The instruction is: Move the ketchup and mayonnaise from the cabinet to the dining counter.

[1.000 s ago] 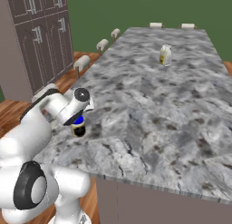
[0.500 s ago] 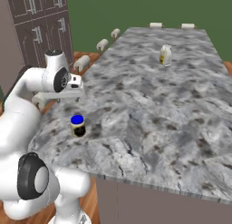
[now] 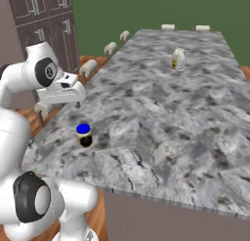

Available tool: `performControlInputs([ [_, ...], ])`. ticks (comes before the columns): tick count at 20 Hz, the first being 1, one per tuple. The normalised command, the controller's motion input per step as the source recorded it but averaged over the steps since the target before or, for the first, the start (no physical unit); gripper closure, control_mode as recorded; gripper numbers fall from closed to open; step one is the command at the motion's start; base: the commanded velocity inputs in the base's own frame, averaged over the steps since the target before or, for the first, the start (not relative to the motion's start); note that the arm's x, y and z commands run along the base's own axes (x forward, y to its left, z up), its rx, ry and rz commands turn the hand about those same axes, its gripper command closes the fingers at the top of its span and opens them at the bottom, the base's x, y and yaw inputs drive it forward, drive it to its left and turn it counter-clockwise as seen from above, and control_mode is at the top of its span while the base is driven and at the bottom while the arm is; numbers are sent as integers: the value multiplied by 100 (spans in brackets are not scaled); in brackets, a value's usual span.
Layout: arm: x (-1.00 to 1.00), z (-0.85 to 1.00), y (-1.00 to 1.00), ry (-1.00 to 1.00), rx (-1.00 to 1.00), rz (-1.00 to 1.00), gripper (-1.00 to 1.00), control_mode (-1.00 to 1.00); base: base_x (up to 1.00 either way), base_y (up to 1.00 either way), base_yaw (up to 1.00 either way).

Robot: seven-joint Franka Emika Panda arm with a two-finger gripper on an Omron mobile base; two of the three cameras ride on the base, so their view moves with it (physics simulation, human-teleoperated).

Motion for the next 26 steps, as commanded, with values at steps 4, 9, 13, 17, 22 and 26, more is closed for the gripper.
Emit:
performControlInputs([
  [4,-68,0,-18,-32,14,-12,-100,-100,0,0,0],
  [9,-52,3,-11,-19,16,-5,-100,-100,0,0,0],
  [13,-6,0,-2,0,6,0,-100,-100,0,0,0],
  [17,-13,0,0,0,0,1,-100,-100,0,0,0],
  [22,-47,3,-1,-5,0,1,-100,-100,0,0,0],
  [26,-58,14,-1,-15,0,0,-100,-100,0,0,0],
])
